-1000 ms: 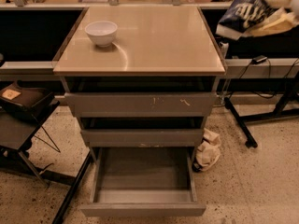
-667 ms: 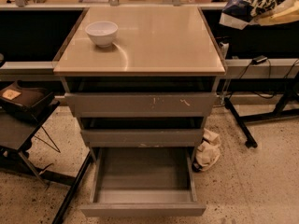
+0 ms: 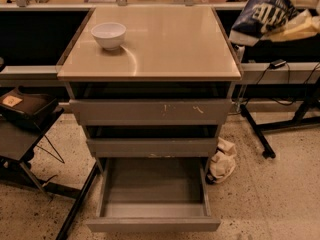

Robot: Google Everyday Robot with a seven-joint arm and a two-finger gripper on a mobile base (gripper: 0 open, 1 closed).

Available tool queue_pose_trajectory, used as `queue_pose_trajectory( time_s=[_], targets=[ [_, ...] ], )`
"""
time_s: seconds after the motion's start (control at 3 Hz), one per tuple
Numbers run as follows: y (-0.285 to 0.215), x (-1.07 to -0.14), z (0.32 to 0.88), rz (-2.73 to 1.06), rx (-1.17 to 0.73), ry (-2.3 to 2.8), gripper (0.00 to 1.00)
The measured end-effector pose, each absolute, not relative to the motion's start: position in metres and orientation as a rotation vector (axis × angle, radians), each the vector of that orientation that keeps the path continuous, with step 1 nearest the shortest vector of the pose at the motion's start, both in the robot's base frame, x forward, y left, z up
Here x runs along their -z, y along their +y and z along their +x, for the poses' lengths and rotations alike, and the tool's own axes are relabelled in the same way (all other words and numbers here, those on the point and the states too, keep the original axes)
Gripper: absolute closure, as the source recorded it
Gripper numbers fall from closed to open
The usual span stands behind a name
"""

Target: Place blue chip bag into bottom drawer

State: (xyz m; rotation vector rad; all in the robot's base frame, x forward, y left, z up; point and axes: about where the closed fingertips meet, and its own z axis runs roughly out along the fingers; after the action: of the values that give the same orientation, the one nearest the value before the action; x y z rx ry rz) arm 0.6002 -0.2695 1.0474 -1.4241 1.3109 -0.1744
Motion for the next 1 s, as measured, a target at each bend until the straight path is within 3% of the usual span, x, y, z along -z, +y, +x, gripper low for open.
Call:
queue_pose_trajectory(
  time_s=[0.33,0.67,1.0],
  targets=[
    [-0.256,-1.023,0.579,-1.405,0.224,1.259,1.00],
    [-0.223,-0.941,0.556,-1.339,0.170,1.295,1.00],
    [-0.223,-0.941,0.556,-1.341,0.170,1.295,1.00]
  ],
)
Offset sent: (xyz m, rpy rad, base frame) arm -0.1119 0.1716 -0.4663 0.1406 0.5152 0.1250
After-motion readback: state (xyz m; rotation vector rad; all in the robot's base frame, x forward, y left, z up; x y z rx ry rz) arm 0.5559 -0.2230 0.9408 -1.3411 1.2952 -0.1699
